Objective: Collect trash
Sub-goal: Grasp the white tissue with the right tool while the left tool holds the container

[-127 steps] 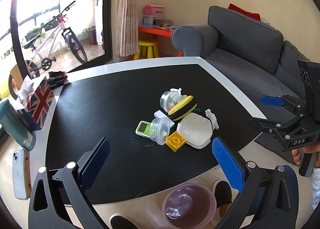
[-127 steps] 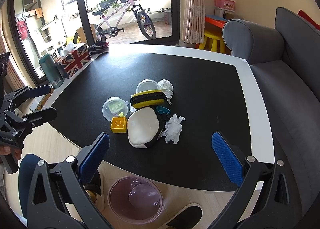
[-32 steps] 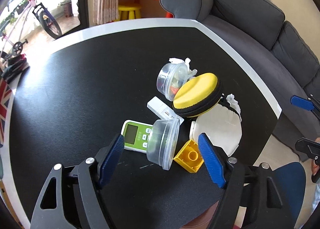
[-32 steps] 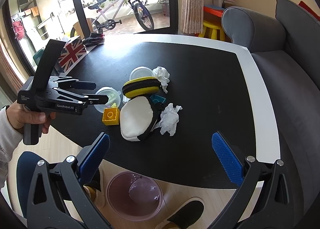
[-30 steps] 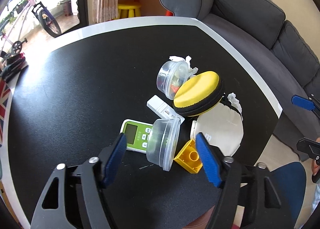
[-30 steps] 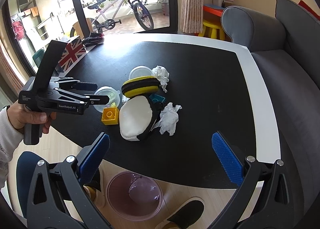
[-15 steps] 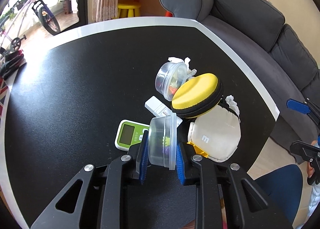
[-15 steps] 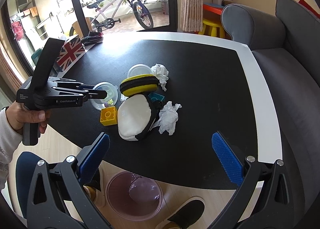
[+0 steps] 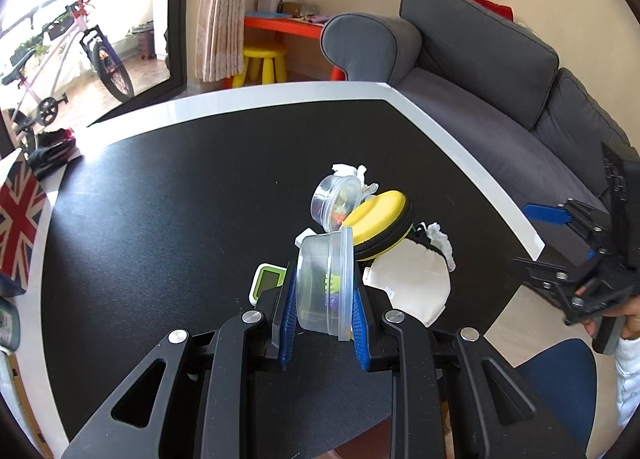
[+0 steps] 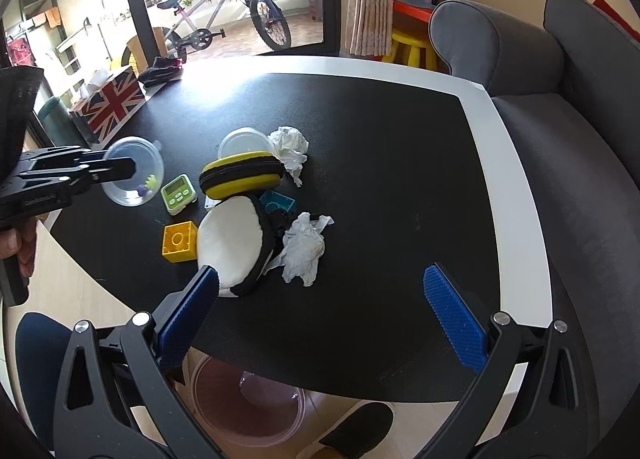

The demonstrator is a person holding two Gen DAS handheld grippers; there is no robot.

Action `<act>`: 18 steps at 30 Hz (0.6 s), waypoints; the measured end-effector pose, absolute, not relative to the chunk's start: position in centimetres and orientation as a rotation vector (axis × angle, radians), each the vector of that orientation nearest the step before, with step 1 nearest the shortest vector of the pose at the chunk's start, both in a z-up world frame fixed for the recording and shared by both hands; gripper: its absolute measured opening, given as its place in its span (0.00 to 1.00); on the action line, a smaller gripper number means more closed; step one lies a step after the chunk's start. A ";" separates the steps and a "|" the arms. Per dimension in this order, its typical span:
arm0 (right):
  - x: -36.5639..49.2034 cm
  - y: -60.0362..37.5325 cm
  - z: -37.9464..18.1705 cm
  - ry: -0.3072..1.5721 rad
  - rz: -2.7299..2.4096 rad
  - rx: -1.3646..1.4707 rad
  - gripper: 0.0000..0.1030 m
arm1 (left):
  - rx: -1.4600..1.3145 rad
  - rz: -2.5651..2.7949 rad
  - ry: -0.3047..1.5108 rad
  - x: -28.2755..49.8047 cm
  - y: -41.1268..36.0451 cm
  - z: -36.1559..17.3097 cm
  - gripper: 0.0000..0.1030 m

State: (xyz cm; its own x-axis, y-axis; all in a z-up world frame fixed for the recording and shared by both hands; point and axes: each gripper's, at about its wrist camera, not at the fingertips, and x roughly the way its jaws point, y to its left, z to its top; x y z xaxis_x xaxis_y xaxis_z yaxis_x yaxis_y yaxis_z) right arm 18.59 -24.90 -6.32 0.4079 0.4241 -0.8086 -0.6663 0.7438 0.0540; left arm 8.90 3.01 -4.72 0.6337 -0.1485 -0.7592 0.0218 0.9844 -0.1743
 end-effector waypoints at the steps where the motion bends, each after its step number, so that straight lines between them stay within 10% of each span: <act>1: 19.0 -24.7 -6.5 0.923 0.699 -0.306 0.97 | -0.154 -0.099 0.875 8.8 3.0 -4.6 0.23; 10: 21.2 -22.9 -8.6 0.949 0.700 -0.380 0.96 | -0.169 -0.103 0.856 8.3 3.0 -4.2 0.23; 13: 21.9 -22.7 -9.6 0.978 0.699 -0.385 0.73 | -0.175 -0.101 0.853 8.0 3.3 -4.3 0.23; 18: 22.6 -22.5 -10.9 1.032 0.724 -0.353 0.62 | -0.182 -0.100 0.856 7.9 3.5 -4.6 0.23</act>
State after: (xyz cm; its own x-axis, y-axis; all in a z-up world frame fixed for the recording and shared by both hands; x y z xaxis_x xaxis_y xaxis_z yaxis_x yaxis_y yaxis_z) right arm 22.62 -22.45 -10.91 0.3127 0.3770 -0.8718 -0.6918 0.7193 0.0629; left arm 7.86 3.47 -4.55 0.6524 -0.1603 -0.7408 0.0144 0.9798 -0.1993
